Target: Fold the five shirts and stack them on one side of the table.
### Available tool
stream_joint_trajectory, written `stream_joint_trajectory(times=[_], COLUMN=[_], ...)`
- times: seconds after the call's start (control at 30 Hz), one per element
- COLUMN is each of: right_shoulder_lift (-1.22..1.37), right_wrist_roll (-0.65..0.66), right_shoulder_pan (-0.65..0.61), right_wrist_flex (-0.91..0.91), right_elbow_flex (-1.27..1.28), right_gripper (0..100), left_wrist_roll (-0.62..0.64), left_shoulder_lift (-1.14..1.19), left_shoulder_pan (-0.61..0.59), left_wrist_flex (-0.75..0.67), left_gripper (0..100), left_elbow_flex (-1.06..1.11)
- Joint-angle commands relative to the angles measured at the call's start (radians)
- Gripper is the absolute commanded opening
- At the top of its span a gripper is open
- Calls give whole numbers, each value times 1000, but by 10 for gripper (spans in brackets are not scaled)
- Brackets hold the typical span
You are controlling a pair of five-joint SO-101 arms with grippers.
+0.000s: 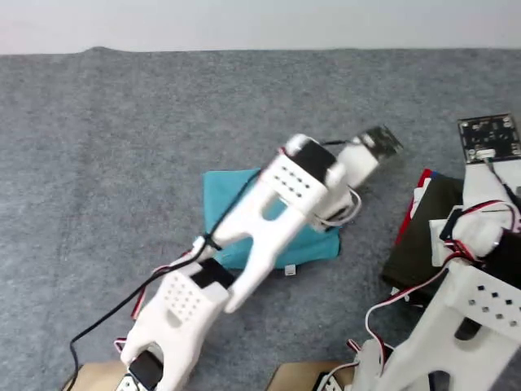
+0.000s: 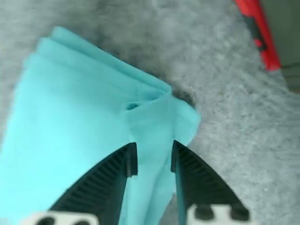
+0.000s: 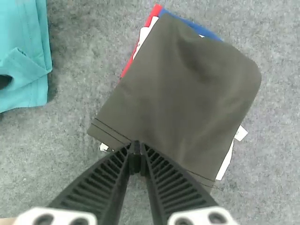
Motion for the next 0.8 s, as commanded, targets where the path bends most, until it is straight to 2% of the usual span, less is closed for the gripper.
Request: stream_joint_trajectory(times=[0.0,0.17,0.4,0.77], right_shoulder_lift=[-21,-19,-15,-18], right_wrist_roll=[5,5,5,5], right_shoulder_pan=[-12,-13,-13,-13], right_wrist_flex=[-13,-13,-13,-13], right_elbow_flex=[-5,-5,-8,-8], right_gripper=[9,9,9,9], left_wrist_roll=[0,-35,-41,9], left_shoulder_lift=[-68,37,183,103], left_shoulder_pan=[-94,-126,-51,141], left_wrist_flex=[0,-29,-23,29], left_gripper=[109,3,6,6], left_elbow_flex=[-36,-39,-41,-42])
